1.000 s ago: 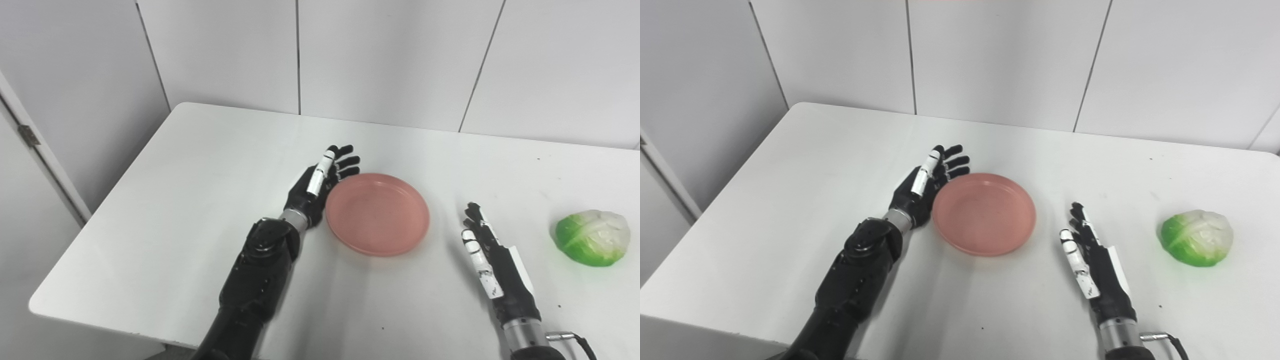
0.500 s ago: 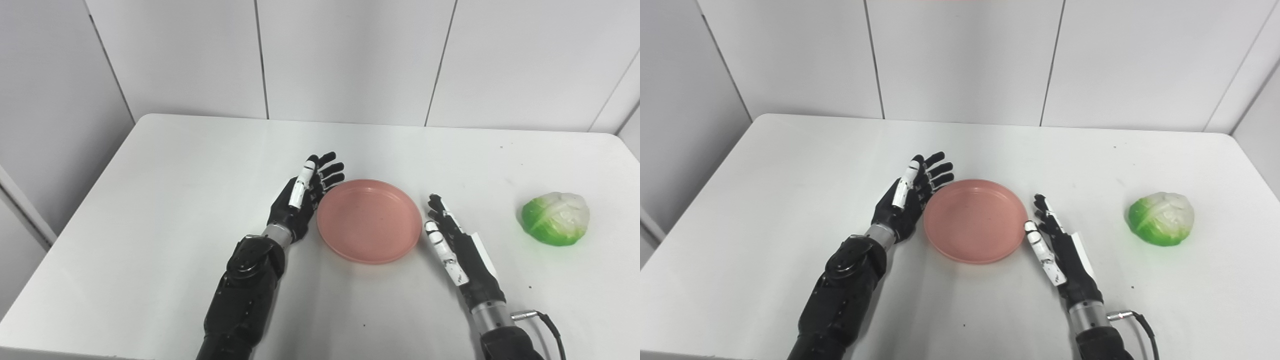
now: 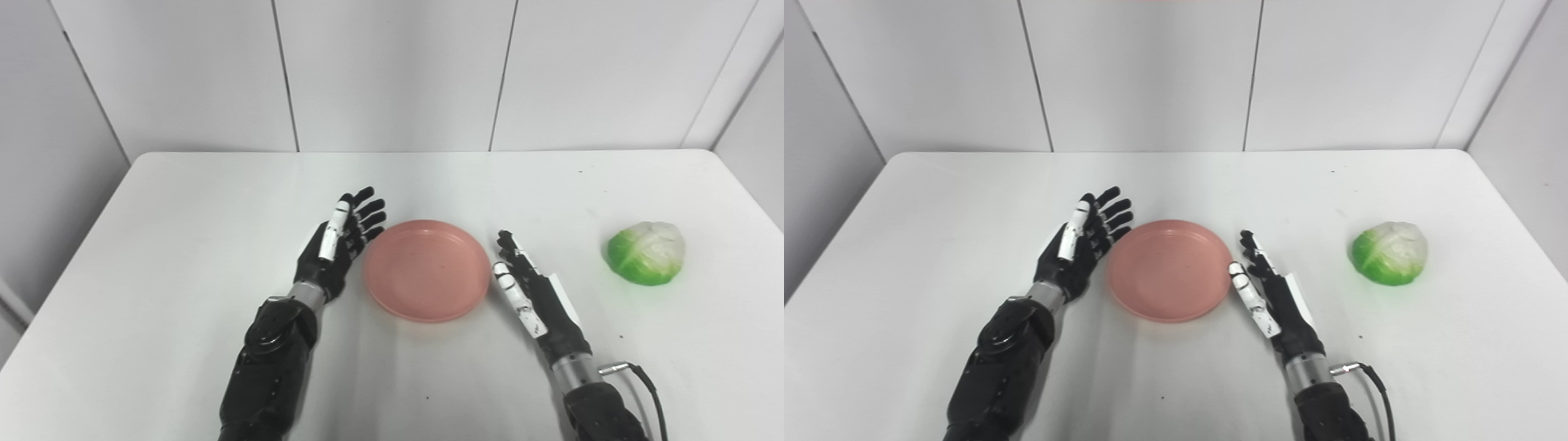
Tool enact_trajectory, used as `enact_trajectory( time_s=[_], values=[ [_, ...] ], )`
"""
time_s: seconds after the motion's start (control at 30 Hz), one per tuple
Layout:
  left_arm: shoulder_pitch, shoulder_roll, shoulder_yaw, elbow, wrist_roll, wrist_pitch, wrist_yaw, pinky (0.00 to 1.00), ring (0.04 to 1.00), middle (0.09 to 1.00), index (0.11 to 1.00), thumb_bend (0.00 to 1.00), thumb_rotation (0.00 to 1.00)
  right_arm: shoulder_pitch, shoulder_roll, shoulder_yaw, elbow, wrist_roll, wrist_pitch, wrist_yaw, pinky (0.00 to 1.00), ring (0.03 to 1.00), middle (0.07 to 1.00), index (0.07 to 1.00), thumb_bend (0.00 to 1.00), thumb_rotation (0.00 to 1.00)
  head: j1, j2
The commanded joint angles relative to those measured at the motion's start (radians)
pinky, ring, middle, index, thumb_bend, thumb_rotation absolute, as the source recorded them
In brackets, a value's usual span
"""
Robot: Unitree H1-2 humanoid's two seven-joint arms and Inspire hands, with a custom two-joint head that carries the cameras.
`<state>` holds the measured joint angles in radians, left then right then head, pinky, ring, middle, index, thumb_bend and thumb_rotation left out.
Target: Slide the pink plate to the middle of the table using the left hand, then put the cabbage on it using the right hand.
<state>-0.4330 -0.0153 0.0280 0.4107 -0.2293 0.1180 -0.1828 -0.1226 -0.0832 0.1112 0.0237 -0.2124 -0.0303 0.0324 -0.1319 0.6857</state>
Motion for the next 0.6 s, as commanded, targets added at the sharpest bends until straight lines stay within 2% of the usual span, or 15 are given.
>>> enact_trajectory(
  time_s=[0.0, 0.27, 0.4, 0.57],
  values=[
    [0.026, 0.015, 0.007, 0.05, 0.007, 0.024, 0.003, 0.85, 0.865, 0.863, 0.863, 0.48, 1.0, -0.01, 0.007, 0.0, 0.006, -0.019, -0.055, -0.028, 0.89, 0.94, 0.958, 0.951, 0.45, 1.0, -0.083, -0.012],
    [0.025, 0.035, 0.034, 0.09, -0.015, 0.013, -0.027, 0.85, 0.861, 0.856, 0.856, 0.48, 1.0, -0.035, -0.026, 0.026, -0.102, -0.249, 0.004, -0.09, 0.86, 0.913, 0.944, 0.951, 0.65, 0.98, -0.193, -0.03],
    [0.02, 0.049, 0.043, 0.11, -0.023, 0.001, -0.044, 0.87, 0.871, 0.868, 0.865, 0.48, 1.0, -0.049, -0.019, -0.002, -0.149, -0.31, 0.011, -0.132, 0.84, 0.891, 0.913, 0.925, 0.77, 0.81, -0.238, -0.031],
    [0.007, 0.06, 0.056, 0.147, -0.037, -0.015, -0.066, 0.88, 0.876, 0.868, 0.863, 0.49, 1.0, -0.071, -0.028, -0.038, -0.233, -0.381, 0.058, -0.146, 0.81, 0.879, 0.899, 0.911, 0.88, 0.69, -0.276, -0.037]
  ],
)
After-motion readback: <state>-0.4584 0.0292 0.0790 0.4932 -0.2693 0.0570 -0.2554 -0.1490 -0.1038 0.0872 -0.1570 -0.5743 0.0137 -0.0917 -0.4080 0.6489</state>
